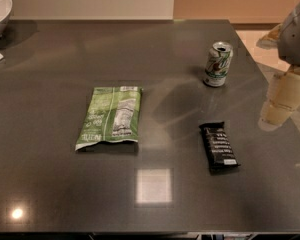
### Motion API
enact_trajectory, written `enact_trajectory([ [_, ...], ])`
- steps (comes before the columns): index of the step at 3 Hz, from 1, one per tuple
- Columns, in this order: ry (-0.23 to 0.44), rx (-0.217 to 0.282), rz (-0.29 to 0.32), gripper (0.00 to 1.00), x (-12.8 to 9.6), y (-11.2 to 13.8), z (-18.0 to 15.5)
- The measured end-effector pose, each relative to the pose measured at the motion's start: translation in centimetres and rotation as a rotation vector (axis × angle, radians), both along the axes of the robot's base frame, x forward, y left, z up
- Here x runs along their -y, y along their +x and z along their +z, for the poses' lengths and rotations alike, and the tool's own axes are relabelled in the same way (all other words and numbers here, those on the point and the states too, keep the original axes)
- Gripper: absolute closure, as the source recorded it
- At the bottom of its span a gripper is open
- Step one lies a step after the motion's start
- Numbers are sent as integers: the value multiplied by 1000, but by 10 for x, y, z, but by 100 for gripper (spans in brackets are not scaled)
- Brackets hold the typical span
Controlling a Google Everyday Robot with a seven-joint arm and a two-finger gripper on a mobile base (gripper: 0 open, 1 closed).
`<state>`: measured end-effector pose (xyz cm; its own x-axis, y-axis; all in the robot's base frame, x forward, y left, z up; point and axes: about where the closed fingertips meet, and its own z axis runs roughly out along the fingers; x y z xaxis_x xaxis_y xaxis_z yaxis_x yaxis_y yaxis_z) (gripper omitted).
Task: Move green jalapeno chip bag near rxbar chocolate
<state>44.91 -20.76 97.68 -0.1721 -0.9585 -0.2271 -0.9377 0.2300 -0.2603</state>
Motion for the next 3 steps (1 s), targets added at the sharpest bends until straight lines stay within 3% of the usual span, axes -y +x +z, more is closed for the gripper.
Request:
enact_trajectory([
  [1, 37, 35, 85, 0, -23, 22, -1],
  [3, 112, 85, 333, 0, -96, 79, -11],
])
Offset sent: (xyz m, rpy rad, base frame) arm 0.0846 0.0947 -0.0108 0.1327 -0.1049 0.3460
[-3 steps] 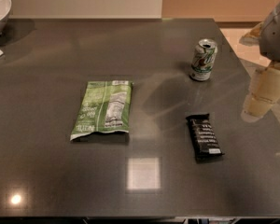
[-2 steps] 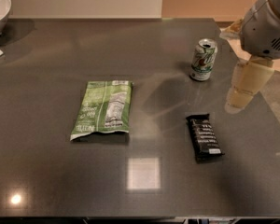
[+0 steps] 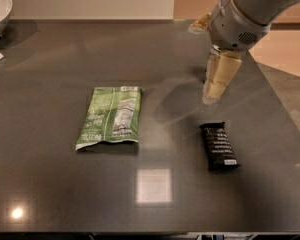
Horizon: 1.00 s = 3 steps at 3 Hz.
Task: Move green jalapeno chip bag near rxbar chocolate
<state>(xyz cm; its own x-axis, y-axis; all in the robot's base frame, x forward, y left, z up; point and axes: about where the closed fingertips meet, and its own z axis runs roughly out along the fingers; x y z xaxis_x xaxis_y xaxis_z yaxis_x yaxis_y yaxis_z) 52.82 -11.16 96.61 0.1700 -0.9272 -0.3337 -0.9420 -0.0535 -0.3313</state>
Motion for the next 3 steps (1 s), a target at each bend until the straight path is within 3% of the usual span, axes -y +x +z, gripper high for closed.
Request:
enact_trajectory([
  [1, 6, -6, 127, 0, -40, 20, -8],
  [3, -45, -61, 395, 0, -118, 26, -38],
])
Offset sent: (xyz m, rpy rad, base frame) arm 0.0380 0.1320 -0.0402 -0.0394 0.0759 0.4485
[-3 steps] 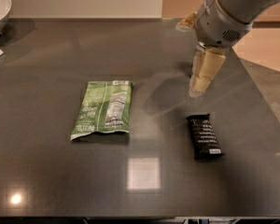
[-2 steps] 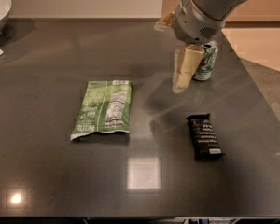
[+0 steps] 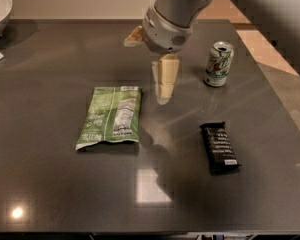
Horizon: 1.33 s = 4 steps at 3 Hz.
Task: Move green jalapeno chip bag near rxbar chocolate
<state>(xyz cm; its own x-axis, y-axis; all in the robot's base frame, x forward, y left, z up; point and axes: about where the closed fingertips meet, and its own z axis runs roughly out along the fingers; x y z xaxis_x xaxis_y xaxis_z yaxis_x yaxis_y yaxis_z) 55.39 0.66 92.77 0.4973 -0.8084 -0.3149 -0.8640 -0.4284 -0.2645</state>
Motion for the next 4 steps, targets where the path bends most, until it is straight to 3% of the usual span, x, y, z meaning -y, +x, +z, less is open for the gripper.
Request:
enact_trajectory([
  [2, -121, 14, 144, 0, -47, -2, -38],
  [4, -257, 31, 251, 0, -68, -5, -77],
])
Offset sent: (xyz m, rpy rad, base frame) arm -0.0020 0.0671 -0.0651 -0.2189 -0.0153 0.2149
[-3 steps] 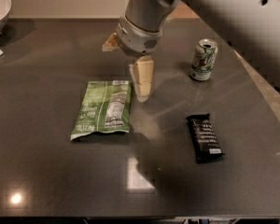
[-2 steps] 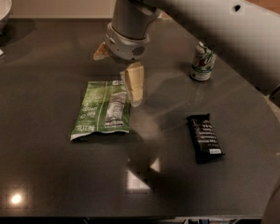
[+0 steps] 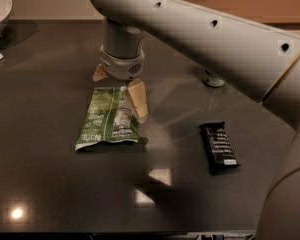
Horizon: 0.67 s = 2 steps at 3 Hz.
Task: Move green jalapeno chip bag near rxbar chocolate
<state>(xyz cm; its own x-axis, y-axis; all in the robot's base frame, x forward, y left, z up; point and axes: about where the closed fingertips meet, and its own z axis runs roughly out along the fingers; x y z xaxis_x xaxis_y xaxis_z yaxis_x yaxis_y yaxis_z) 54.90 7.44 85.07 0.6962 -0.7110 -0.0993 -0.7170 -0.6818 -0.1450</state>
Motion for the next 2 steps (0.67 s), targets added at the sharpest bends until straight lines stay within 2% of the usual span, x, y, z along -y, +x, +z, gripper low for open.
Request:
enact_trajectory([
  [1, -46, 6, 48, 0, -6, -1, -13],
  [2, -77, 11, 77, 17, -7, 1, -22],
])
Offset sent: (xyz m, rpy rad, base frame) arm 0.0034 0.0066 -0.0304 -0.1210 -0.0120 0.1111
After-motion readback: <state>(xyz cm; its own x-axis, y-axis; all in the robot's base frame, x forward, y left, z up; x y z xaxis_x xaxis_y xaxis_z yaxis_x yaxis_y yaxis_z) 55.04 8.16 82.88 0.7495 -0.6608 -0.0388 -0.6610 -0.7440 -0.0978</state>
